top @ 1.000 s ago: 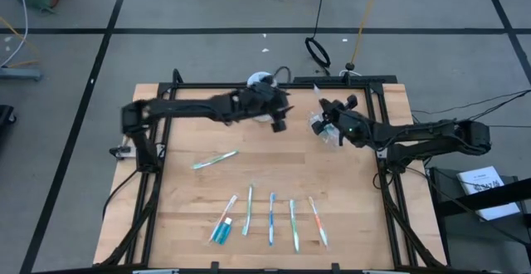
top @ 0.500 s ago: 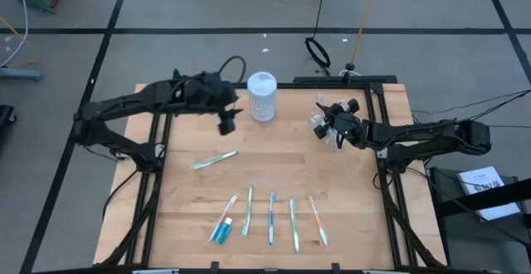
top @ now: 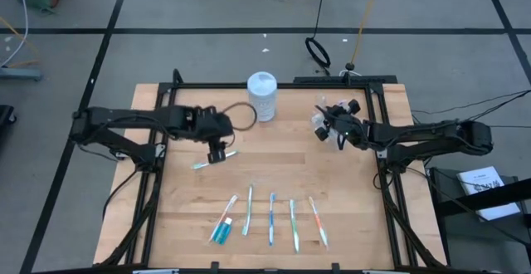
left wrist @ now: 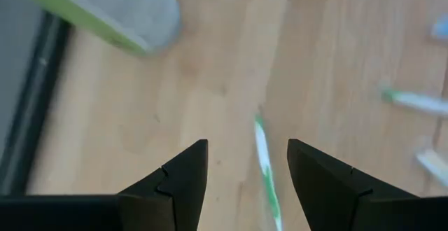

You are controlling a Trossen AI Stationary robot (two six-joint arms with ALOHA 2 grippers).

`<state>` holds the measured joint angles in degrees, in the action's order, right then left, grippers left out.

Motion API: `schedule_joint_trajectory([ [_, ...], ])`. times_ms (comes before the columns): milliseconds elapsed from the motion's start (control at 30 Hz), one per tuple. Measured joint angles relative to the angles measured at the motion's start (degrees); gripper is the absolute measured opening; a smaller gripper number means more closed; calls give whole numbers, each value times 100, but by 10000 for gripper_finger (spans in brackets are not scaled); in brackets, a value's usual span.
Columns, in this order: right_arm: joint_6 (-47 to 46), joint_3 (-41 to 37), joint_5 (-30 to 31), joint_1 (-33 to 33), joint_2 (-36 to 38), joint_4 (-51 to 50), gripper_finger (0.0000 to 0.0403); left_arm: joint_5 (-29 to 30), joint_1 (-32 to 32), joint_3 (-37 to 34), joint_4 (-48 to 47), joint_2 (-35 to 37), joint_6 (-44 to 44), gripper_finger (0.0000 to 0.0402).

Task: Pick & Place toothbrushing station
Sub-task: Put the orange toothbrush into the transparent organizer

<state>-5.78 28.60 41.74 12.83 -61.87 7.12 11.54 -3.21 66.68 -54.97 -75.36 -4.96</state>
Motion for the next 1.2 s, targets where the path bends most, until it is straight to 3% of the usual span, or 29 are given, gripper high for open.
schedule_joint_trajectory([
  [400, 44, 0, 0, -431, 921, 97, 127, -305, 228, -1345, 209, -2, 470, 202],
  [733, 63, 0, 9, -541, 1002, 165, 124, -403, 224, -1434, 367, 5, 49, 202],
  [1100, -1368, 0, -25, -419, 1162, 123, 126, -407, 224, -1434, 808, 5, 150, 202],
  [1200, -1979, 0, -571, -419, 1377, 133, 126, -405, 224, -1434, 856, 5, 167, 202],
])
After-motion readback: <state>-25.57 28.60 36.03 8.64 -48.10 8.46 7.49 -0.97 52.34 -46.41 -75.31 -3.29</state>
